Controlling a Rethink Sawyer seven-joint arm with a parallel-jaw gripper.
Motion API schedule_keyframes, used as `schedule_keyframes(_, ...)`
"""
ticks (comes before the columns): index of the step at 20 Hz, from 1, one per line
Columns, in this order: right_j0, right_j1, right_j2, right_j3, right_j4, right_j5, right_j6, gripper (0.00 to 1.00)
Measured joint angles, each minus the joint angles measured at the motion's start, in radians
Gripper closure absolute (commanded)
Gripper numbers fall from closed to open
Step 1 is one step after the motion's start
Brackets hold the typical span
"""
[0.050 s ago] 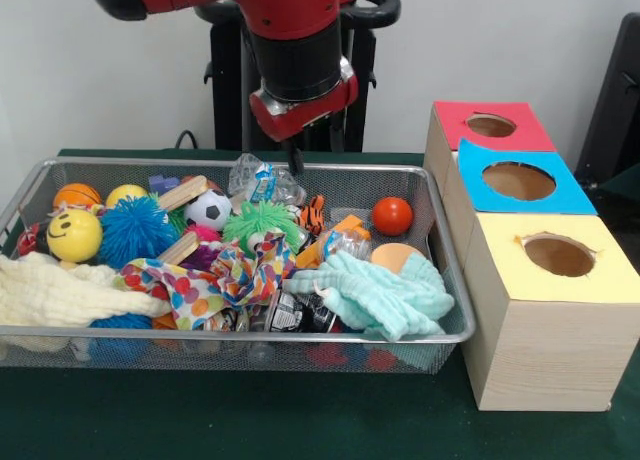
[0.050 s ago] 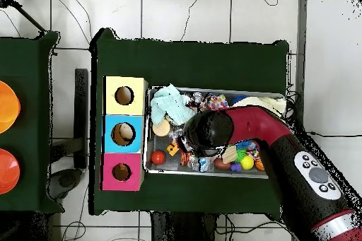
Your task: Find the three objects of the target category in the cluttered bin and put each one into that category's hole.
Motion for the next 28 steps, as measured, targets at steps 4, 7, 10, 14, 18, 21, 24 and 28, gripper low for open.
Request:
schedule_keyframes(4,-0.004,0.003,0.0,0.009,-0.034,-0.025,0.0,0.0)
schedule_keyframes(7,0.004,0.003,0.0,0.021,-0.07,-0.064,0.0,0.0)
schedule_keyframes(10,0.017,0.003,0.0,0.033,-0.091,-0.094,0.0,0.0)
schedule_keyframes(14,0.043,0.003,0.0,0.046,-0.112,-0.116,0.0,0.0)
schedule_keyframes(18,0.057,0.003,0.0,0.053,-0.116,-0.122,0.0,0.0)
schedule_keyframes(21,0.059,0.003,0.0,0.057,-0.116,-0.123,0.0,0.0)
schedule_keyframes(24,0.056,0.003,0.0,0.064,-0.118,-0.123,0.0,0.0)
schedule_keyframes(28,0.046,0.003,0.0,0.067,-0.118,-0.123,0.0,0.0)
